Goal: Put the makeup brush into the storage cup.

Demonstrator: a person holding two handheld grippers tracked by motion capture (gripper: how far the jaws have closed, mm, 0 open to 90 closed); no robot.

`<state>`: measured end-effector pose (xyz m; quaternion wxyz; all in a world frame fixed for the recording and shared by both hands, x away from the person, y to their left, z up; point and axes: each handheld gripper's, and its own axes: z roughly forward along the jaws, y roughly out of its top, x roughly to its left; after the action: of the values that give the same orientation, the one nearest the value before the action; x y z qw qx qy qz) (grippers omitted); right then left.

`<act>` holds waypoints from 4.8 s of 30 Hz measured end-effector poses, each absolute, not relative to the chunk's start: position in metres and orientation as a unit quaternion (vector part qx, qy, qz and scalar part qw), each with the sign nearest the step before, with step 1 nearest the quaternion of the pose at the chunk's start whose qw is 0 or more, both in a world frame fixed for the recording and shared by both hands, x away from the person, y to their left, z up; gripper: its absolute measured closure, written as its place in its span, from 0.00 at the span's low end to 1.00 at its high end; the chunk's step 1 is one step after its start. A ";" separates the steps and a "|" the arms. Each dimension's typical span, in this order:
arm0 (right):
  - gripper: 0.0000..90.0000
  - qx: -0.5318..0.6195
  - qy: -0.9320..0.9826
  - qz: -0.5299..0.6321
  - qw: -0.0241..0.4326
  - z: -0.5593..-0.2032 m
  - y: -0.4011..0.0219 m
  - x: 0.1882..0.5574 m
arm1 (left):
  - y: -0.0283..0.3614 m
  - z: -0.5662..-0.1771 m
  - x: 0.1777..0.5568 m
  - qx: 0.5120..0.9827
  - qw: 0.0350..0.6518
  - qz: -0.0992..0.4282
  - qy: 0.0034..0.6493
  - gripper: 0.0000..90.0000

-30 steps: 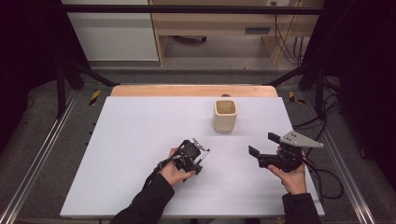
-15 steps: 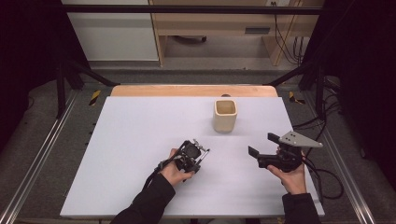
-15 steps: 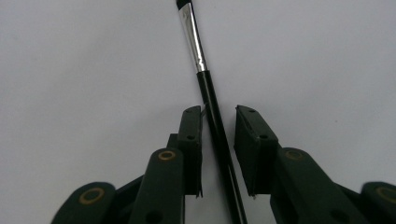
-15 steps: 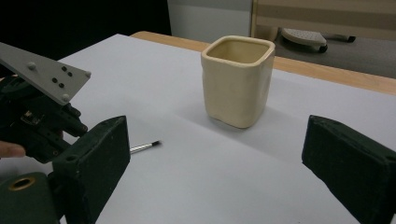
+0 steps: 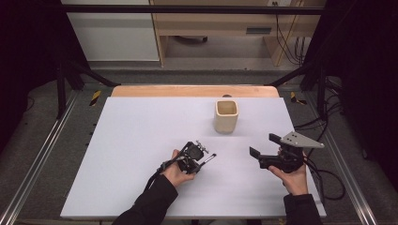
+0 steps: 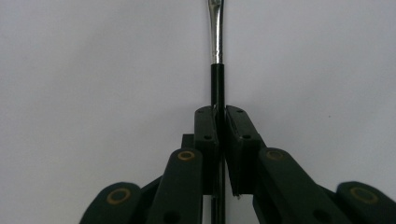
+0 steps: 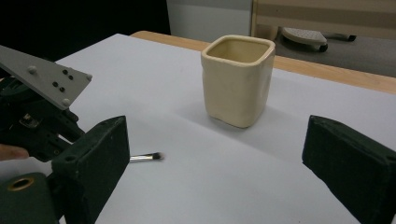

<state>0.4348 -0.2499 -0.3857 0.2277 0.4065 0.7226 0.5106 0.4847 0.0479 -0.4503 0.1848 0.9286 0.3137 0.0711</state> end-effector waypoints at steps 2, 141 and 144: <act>0.09 0.407 0.723 0.510 0.228 -0.386 -0.250 0.435 | 0.048 -0.450 0.484 0.929 0.185 0.072 0.312 0.93; 0.48 0.455 0.668 0.583 0.082 -0.373 -0.154 0.454 | 0.050 -0.383 0.427 0.774 0.500 0.177 0.347 0.93; 0.57 0.458 0.665 0.585 0.076 -0.373 -0.154 0.454 | 0.048 -0.383 0.426 0.773 0.501 0.176 0.346 0.93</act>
<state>0.4540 -0.1540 -0.3731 0.0758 0.4578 0.6652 0.5849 0.4256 0.0483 -0.3831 0.5013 0.7731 0.3464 0.1759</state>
